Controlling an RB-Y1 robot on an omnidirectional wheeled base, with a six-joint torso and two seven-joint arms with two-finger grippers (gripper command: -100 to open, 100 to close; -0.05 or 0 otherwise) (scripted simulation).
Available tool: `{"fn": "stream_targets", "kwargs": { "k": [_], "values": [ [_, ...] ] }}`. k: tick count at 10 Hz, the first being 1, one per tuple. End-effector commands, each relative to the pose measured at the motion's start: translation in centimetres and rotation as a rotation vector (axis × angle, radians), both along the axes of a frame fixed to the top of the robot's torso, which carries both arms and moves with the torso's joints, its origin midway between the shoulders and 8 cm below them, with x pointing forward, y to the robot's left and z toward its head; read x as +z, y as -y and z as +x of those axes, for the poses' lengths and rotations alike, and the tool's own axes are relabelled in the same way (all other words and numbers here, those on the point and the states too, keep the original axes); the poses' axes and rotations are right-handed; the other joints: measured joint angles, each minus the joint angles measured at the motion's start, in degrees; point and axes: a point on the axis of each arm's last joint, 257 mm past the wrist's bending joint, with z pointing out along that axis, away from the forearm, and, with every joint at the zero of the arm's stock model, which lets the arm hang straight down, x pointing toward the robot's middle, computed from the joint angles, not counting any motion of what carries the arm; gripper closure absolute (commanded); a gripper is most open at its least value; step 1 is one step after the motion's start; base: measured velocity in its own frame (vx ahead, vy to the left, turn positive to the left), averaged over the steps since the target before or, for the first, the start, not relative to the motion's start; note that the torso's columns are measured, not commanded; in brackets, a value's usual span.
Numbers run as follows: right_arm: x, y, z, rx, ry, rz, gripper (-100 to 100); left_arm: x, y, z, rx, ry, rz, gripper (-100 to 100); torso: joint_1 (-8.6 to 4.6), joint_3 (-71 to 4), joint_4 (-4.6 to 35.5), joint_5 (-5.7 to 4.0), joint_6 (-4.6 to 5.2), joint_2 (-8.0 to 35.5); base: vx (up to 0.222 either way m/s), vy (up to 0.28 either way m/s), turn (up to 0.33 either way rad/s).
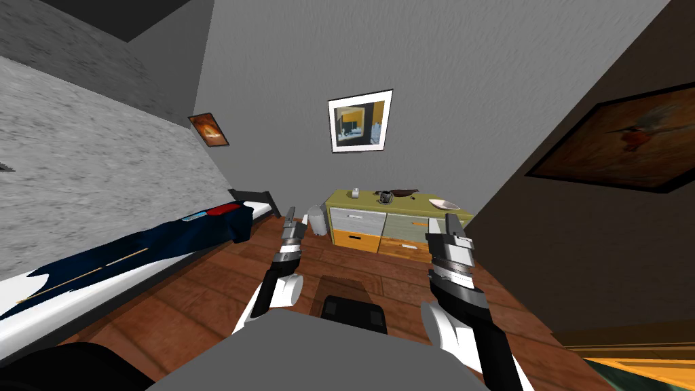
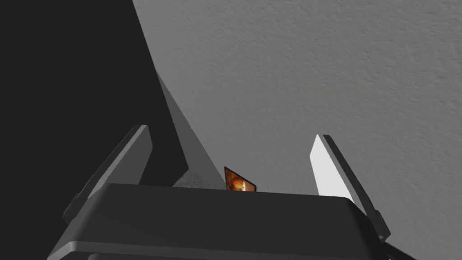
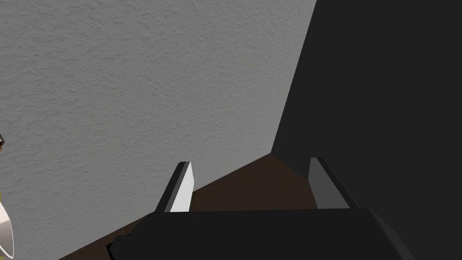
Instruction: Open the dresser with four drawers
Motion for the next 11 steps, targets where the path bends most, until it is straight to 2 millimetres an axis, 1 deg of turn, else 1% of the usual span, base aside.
{"fn": "stream_targets", "kwargs": {
  "k": [1,3,9,10,11],
  "values": [
    [0.0,0.0,0.0,0.0,0.0,0.0,0,0.0,0.0,0.0,0.0,0.0,0.0,0,0.0,-4.7,2.3,0.0,0.0,2.3,0.0,0.0,0.0],
    [0.01,0.0,0.0,0.0,0.0,0.0,0,0.01,0.0,0.0,0.0,0.0,0.0,0,0.0,-20.1,10.1,0.0,0.0,10.0,0.0,0.0,0.0],
    [0.02,0.0,-0.01,0.0,0.0,0.0,0,0.02,0.0,-0.01,0.0,0.0,0.0,0,0.0,-70.7,35.4,0.0,0.0,35.4,0.0,0.0,0.0],
    [-0.22,-0.55,0.16,0.039,-0.004,-0.009,-100,0.02,0.0,-0.01,0.0,0.0,0.0,0,0.0,-79.2,39.6,0.0,0.0,39.6,0.023,0.006,-0.006],
    [-0.47,-0.94,0.29,0.073,-0.006,-0.006,-100,-0.01,0.0,0.0,0.0,0.0,0.0,0,0.01,-83.2,41.5,0.0,0.0,41.5,0.039,0.012,-0.013]
  ]
}}
